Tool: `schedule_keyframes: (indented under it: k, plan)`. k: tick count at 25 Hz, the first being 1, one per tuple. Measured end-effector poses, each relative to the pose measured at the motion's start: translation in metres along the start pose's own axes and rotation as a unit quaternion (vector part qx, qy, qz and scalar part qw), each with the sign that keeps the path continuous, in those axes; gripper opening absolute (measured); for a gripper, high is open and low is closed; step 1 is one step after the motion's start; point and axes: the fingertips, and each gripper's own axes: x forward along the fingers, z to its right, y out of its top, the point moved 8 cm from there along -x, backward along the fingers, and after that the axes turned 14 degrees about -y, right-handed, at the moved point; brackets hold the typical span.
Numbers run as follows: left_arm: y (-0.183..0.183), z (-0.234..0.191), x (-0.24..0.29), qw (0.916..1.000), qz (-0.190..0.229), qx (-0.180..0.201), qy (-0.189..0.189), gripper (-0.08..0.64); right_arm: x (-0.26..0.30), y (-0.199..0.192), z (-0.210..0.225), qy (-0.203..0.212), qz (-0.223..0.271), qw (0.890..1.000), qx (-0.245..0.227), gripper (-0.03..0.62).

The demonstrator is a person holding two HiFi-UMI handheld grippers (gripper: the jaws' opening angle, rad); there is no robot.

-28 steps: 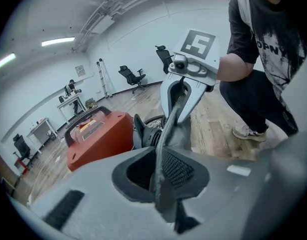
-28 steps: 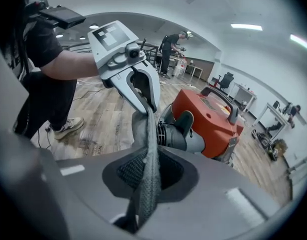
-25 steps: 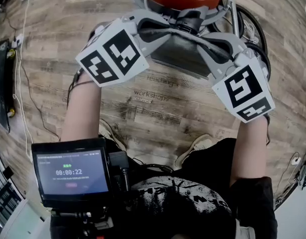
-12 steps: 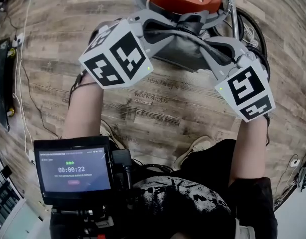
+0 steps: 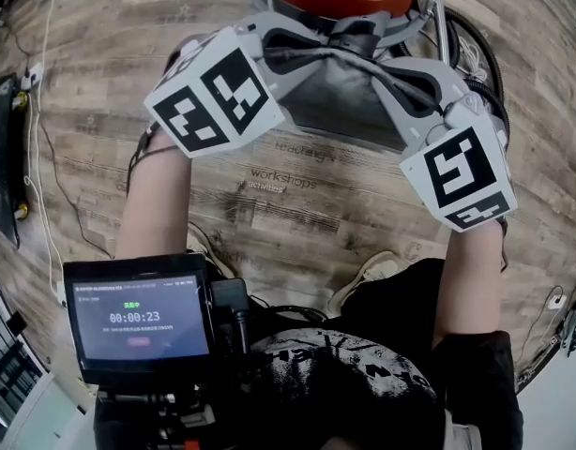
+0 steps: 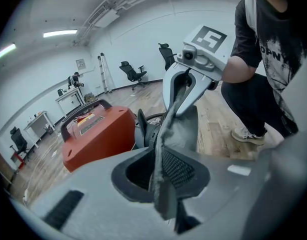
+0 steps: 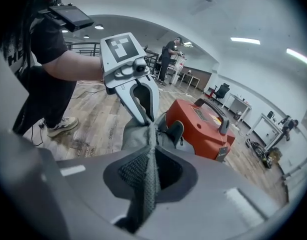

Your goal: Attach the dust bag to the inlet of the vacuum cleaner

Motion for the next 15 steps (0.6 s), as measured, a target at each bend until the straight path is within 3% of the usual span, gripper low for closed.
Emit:
schedule_keyframes:
  k: [7,15]
  plan:
    - [0.013,0.002,-0.005,0.9994,0.015,0.023,0.020,0.054,0.008,-0.015,-0.001,0.016,-0.046,0.999,0.005,0.029]
    - [0.006,0.000,-0.001,0.9997,0.006,0.014,0.020,0.061,-0.004,-0.002,0.001,0.000,-0.002,1.000,-0.007,0.029]
